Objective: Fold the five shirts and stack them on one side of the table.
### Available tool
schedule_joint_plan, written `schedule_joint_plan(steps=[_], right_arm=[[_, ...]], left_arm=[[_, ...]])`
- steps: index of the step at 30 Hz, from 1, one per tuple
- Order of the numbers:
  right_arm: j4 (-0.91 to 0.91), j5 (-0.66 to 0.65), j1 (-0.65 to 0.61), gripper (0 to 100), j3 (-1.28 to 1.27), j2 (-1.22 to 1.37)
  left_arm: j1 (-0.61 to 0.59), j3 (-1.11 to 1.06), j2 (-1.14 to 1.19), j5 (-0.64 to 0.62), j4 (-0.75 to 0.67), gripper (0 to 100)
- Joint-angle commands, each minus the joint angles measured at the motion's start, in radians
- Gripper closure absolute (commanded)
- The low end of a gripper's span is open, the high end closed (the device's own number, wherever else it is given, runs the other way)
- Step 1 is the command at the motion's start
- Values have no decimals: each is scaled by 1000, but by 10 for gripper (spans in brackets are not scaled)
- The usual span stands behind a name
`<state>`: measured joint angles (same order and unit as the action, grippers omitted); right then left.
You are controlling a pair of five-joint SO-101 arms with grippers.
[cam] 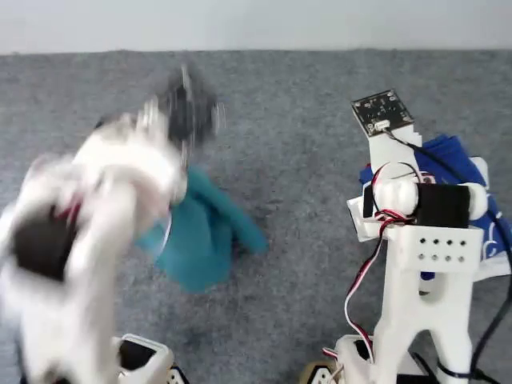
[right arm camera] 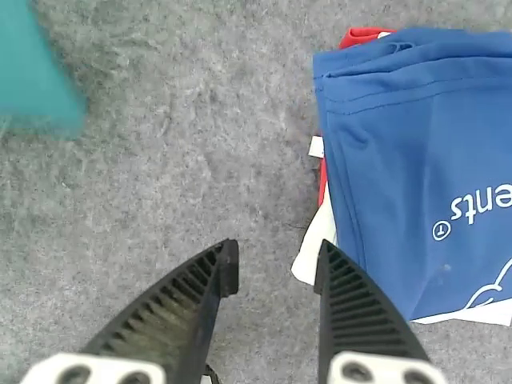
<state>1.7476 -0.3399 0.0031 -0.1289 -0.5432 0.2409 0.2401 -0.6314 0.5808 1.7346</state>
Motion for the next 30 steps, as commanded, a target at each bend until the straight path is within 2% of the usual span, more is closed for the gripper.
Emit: schedule_joint_plan(steps=[1,5,9,13,15,19,22,30], right_arm=[[-5,-14,-5,829,-2,-24],[-5,-14,-5,829,-2,-24],[-4,-14,-5,829,-2,-24],[-4,-14,-5,829,-3,-24],[-4,-14,-5,829,-5,-24],[-4,-14,-5,829,-5,-24],[-4,-14,-2,829,-6,-24],[-4,-14,-1,829,-6,-24]], left_arm=[[-46,-151,-196,74,-9,987],[-193,-417,-282,72,-109,986],[-299,-661,-342,72,-287,985],[-345,-855,-370,71,-400,984],[-293,-921,-370,71,-348,972],[-112,-984,-373,44,-135,870],[-40,-981,-374,21,-5,830],[-26,-1064,-370,100,18,815]])
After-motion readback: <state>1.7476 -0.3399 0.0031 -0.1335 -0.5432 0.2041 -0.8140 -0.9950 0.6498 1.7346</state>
